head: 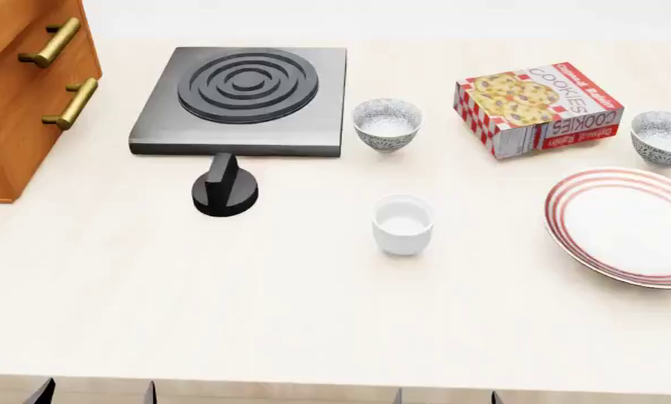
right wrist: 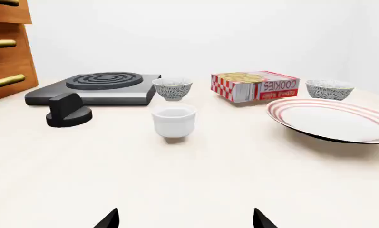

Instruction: Pick the akita bowl next to the plate and place it on the plate.

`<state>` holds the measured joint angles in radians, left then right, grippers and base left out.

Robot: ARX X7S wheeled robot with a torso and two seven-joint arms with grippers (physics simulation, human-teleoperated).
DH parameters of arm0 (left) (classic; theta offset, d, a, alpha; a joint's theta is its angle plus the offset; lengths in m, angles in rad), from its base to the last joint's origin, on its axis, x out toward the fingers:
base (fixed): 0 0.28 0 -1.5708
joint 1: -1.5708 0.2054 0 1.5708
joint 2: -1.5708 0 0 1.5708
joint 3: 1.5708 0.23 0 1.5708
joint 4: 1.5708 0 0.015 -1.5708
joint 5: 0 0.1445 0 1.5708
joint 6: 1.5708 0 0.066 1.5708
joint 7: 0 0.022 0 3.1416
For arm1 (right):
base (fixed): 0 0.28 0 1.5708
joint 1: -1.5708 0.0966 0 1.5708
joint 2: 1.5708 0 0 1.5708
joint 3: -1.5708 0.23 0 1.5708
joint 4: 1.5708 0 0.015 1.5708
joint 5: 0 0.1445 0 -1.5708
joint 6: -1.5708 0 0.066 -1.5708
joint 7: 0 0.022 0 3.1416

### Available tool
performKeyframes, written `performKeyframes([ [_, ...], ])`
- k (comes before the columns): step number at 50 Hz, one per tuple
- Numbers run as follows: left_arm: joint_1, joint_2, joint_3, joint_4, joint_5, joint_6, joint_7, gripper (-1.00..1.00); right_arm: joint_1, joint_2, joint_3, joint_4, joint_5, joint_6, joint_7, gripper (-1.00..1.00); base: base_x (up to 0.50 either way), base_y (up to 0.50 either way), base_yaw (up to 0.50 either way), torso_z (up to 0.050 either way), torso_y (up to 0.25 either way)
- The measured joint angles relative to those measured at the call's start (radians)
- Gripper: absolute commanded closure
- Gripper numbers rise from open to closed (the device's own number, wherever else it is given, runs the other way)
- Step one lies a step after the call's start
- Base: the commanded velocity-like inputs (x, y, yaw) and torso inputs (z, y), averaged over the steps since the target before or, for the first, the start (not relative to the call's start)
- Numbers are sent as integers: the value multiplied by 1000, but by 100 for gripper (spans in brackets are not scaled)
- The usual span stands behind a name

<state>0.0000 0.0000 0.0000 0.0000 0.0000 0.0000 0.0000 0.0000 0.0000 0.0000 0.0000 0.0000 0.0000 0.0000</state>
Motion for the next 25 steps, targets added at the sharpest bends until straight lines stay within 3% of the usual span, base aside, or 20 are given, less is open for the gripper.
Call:
performKeyframes([
  [25, -10, -45, 50, -17, -87, 5, -58, -100, 6, 50, -65, 7, 34, 16, 64, -100, 0, 0, 0, 0, 0],
])
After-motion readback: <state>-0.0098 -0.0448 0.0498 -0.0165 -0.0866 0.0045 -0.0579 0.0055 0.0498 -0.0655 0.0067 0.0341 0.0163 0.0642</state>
